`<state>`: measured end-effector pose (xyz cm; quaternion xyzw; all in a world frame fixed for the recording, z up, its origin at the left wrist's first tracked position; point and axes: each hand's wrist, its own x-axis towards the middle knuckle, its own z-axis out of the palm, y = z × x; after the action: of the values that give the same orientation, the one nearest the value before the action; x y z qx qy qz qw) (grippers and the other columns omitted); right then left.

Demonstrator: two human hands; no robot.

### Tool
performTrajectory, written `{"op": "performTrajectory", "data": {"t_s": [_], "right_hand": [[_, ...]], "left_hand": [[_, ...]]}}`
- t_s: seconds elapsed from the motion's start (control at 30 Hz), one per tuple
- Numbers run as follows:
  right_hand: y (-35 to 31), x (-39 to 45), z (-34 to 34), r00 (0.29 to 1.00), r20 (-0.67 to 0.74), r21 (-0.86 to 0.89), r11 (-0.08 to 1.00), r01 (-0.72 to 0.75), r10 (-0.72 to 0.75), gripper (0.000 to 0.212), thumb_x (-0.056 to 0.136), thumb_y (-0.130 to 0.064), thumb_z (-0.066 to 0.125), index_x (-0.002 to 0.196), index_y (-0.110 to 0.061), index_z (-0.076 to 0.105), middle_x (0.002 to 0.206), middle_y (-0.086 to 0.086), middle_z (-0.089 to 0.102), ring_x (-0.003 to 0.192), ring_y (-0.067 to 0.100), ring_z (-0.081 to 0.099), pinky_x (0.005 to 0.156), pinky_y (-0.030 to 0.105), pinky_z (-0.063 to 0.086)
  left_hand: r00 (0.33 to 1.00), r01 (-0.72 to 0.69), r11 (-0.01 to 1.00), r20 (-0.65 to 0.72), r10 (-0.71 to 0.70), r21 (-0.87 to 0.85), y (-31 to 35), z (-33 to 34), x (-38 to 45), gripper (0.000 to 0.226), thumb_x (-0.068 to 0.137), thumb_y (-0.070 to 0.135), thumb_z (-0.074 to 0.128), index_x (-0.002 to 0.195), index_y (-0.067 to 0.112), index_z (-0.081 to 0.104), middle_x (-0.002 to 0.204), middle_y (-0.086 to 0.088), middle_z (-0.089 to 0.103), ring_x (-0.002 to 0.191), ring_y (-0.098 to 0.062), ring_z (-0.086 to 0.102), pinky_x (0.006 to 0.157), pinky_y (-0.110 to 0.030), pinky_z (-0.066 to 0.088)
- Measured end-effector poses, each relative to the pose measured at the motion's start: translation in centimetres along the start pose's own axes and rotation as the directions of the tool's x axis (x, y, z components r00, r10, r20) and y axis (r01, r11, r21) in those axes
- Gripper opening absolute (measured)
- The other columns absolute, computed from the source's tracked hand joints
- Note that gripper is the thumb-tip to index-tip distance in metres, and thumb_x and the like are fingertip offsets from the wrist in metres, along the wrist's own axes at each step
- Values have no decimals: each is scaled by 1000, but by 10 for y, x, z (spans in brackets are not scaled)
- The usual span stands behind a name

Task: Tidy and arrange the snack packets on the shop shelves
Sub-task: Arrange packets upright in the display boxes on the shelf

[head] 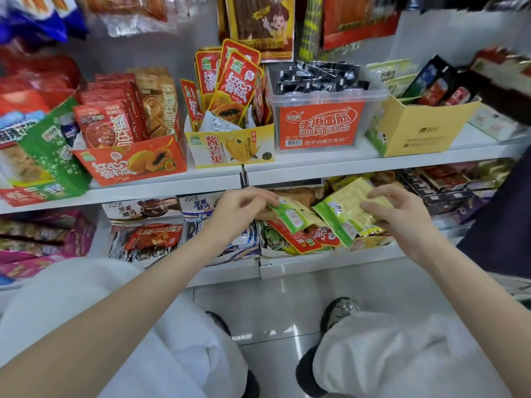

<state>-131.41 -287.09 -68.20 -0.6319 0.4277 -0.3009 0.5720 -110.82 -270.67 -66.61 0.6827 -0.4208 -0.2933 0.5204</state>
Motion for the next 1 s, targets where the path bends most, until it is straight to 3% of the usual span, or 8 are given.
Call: {"op": "performTrajectory", "data": {"t_s": [0.23, 0.33, 0.47, 0.57, 0.67, 0.77, 0.87, 1.0], "right_hand": [[-18, -13, -5, 995, 8, 98, 990, 101, -103, 48, 77, 9, 64, 105, -30, 57, 91, -2, 65, 64, 4, 65, 53, 20, 52], [-28, -17, -13, 999, 20, 222, 975, 31, -36, 33, 80, 5, 62, 107, -14, 60, 76, -5, 71, 65, 11, 65, 61, 24, 51], [-47, -27, -22, 973, 209, 312, 950, 31, -100, 21, 79, -5, 62, 99, -9, 63, 84, 0, 72, 79, 16, 65, 78, 28, 51], [-67, -24, -27, 926, 353, 382, 924, -11, -134, 59, 55, -29, 84, 104, -5, 64, 101, 8, 69, 94, 19, 64, 93, 32, 47], [-89, -14, -25, 916, 376, 501, 862, -75, -139, 67, 44, -32, 90, 100, -6, 65, 100, 9, 68, 93, 20, 64, 93, 34, 48], [-118, -4, -22, 939, 316, 574, 815, -74, -137, 47, 59, -23, 82, 99, -8, 62, 93, 6, 67, 85, 18, 64, 80, 27, 52], [-141, 7, -23, 985, 52, 433, 893, 127, -165, 11, 80, -9, 66, 89, -13, 60, 82, 4, 66, 72, 14, 61, 63, 23, 49], [-151, 24, -29, 895, -232, 59, 913, 404, -381, 25, 78, -16, 72, 76, -22, 48, 87, 4, 56, 81, 22, 55, 70, 40, 47]], "left_hand": [[997, -44, 999, -69, 45, 18, 8, -1, -2, 32, 78, -6, 66, 82, 24, 54, 106, -6, 54, 82, -17, 61, 72, -24, 53], [995, -59, 994, -81, 51, -97, 17, -6, -4, 46, 81, -6, 62, 99, 34, 52, 111, 4, 52, 70, -5, 61, 58, -14, 50], [989, -42, 991, -147, 23, -128, 35, -8, 4, 27, 83, -4, 60, 91, 22, 61, 95, 3, 64, 91, -13, 61, 68, -13, 53], [983, -53, 977, -182, 15, -206, 64, -2, 15, 20, 84, -3, 60, 82, 17, 60, 84, 2, 65, 79, -10, 61, 67, -16, 52], [994, -8, 884, -101, -45, -467, 101, 13, 26, 17, 85, -5, 56, 83, 12, 60, 82, -2, 67, 76, -14, 65, 75, -27, 54], [999, 13, 859, -18, -26, -511, 135, 32, 38, 18, 88, -5, 51, 82, 9, 59, 78, -3, 68, 65, -10, 66, 64, -24, 56], [991, 104, 836, 130, -39, -539, 164, 36, 48, 17, 95, 17, 47, 94, 9, 62, 87, -6, 69, 68, -11, 67, 62, -25, 56], [974, 122, 936, 220, -49, -330, 183, 47, 68, 25, 90, 23, 57, 114, 15, 55, 115, -5, 62, 91, -18, 65, 75, -34, 58]]}}
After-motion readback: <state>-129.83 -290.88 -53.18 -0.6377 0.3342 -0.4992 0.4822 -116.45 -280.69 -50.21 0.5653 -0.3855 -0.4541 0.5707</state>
